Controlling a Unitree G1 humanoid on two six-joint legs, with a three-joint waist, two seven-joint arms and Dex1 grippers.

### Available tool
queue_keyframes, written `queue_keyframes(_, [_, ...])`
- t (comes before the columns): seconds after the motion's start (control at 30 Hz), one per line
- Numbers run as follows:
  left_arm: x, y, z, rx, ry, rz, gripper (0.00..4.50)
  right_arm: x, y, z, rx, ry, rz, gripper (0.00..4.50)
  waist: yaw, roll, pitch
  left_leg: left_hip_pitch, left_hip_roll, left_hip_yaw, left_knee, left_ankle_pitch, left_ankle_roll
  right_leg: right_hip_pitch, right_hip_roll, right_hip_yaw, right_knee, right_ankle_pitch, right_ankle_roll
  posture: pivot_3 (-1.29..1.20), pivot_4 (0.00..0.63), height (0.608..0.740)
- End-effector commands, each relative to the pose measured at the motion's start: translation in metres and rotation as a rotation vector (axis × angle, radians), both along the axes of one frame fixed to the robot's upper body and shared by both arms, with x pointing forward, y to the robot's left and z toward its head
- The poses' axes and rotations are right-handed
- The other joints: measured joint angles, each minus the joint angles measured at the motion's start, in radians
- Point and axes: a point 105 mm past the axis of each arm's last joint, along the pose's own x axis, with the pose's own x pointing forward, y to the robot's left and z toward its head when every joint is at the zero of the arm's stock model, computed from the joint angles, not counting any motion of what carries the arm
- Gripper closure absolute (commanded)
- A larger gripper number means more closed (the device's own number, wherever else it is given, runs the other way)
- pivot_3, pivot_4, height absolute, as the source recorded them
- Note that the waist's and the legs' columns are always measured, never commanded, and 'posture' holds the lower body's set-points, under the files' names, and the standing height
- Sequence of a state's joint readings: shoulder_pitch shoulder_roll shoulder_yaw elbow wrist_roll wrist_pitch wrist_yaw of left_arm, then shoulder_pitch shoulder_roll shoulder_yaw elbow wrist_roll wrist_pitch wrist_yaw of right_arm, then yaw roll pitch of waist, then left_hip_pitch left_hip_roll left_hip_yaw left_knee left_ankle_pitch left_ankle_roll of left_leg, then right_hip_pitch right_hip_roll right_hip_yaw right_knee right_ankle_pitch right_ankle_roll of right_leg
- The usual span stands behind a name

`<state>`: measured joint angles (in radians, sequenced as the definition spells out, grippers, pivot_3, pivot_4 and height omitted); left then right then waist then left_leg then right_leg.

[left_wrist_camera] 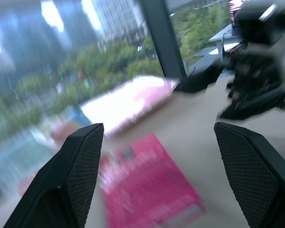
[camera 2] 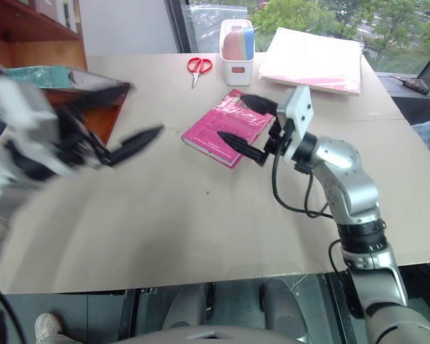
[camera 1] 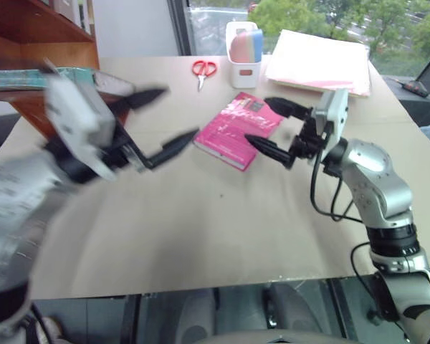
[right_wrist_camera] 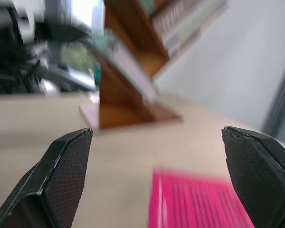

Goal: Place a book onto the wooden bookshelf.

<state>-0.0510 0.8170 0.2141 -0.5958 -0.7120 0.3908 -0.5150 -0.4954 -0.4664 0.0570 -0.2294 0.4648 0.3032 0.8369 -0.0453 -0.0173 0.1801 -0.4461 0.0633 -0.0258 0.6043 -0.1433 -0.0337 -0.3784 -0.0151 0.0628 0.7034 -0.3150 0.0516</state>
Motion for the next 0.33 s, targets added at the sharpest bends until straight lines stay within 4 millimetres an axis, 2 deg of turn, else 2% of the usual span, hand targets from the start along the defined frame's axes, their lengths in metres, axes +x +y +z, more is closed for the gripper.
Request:
queue_keyframes(0.03, [-0.002, 0.037, -0.058, 0.047, 0.130, 0.192, 0.61, -0.012, -0.037, -0.020, -0.116, 0.024, -0.080, 0.00, 0.003, 0.000, 0.000, 0.001, 0.000, 0.002, 0.000, 0.000, 0.000, 0.001, 0.000, 0.001, 0.000, 0.000, 0.000, 0.00, 0.150, 0.740])
queue_keyframes(0.13, [-0.021, 0.069, -0.093, 0.070, 0.223, 0.278, 0.61, -0.025, -0.084, -0.044, -0.165, 0.121, -0.236, 0.00, 0.008, -0.001, 0.000, -0.002, 0.000, 0.001, 0.000, 0.000, 0.000, 0.000, -0.001, 0.001, -0.003, 0.000, 0.000, 0.00, 0.150, 0.740])
queue_keyframes(0.2, [-0.025, 0.078, -0.090, 0.034, 0.215, 0.293, 0.61, -0.035, -0.103, -0.057, -0.191, 0.150, -0.328, 0.00, 0.017, -0.004, -0.003, -0.001, 0.000, 0.001, 0.001, 0.000, 0.000, 0.002, -0.001, 0.001, -0.006, 0.000, 0.000, 0.00, 0.150, 0.740])
queue_keyframes(0.33, [-0.024, 0.075, -0.083, 0.010, 0.199, 0.241, 0.61, -0.045, -0.118, -0.068, -0.190, 0.190, -0.411, 0.00, 0.028, -0.004, -0.003, -0.001, 0.000, 0.003, 0.003, 0.000, 0.001, 0.002, -0.002, 0.002, -0.006, 0.000, 0.000, 0.00, 0.150, 0.740])
